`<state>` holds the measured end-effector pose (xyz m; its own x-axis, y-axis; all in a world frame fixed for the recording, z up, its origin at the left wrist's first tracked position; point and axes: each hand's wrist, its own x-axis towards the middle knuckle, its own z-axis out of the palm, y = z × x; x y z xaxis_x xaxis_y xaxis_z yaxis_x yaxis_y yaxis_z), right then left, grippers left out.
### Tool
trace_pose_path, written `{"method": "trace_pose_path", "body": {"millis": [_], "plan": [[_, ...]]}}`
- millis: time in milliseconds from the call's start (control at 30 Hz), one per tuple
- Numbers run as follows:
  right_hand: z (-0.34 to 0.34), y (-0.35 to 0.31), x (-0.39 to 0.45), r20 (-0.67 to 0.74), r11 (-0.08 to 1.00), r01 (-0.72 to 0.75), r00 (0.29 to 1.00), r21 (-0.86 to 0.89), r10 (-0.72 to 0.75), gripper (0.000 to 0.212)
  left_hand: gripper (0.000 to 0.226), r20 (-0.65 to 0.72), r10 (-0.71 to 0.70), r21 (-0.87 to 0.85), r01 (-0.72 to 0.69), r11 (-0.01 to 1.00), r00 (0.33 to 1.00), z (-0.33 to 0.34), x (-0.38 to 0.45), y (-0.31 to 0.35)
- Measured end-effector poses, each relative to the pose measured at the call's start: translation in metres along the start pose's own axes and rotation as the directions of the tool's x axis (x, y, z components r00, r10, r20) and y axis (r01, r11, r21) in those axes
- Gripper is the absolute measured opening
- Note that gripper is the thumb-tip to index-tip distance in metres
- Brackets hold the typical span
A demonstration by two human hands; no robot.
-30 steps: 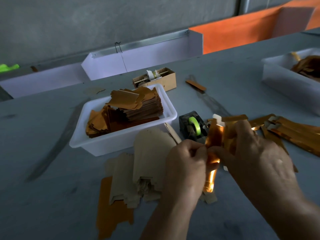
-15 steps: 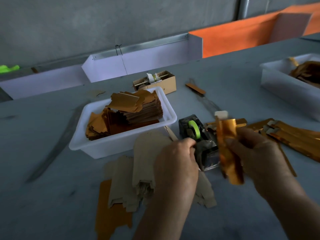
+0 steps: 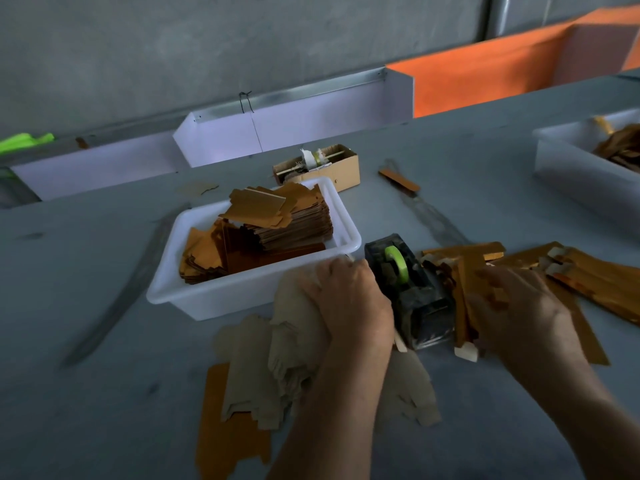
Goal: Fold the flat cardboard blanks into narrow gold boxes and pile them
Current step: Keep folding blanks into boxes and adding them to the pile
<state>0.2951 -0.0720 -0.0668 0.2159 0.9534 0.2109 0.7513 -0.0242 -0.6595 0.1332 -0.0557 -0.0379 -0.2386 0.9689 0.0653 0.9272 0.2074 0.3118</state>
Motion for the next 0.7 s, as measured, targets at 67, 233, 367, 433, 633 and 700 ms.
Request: {"method": "trace_pose_path", "body": {"millis": [67, 233, 367, 433, 633, 700], "plan": [[-0.005, -0.006, -0.003, -0.055, 0.999, 0.044, 0.998, 0.029, -0.042, 0.034, 0.031, -0.163, 0.031, -0.149, -0.055, 0.987, 0.986, -0.003, -0.003, -0.004], [-0.016, -0.026, -0.016, -0.079, 0.979, 0.158, 0.986, 0.131, -0.149, 0.027, 0.030, -0.134, -0.187, -0.722, 0.033, 0.691, 0.973, -0.023, -0.013, -0.028], [-0.010, -0.043, -0.029, 0.086, 0.938, 0.094, 0.988, 0.333, -0.130, 0.026, 0.019, 0.101, -0.256, -0.915, 0.191, 0.355, 0.961, -0.040, -0.018, -0.054], [-0.004, -0.054, -0.035, 0.216, 0.908, 0.027, 0.968, 0.417, -0.128, 0.039, 0.016, 0.113, -0.239, -0.909, 0.197, 0.368, 0.965, -0.042, -0.020, -0.061], [0.022, -0.064, -0.042, 0.328, 0.827, -0.141, 0.943, 0.544, -0.055, 0.026, 0.010, 0.091, -0.285, -0.845, 0.226, 0.485, 0.954, -0.041, -0.025, -0.075], [0.033, -0.063, -0.044, 0.335, 0.814, -0.160, 0.941, 0.558, -0.044, 0.024, 0.009, 0.034, -0.296, -0.800, 0.204, 0.564, 0.954, -0.042, -0.026, -0.079]]}}
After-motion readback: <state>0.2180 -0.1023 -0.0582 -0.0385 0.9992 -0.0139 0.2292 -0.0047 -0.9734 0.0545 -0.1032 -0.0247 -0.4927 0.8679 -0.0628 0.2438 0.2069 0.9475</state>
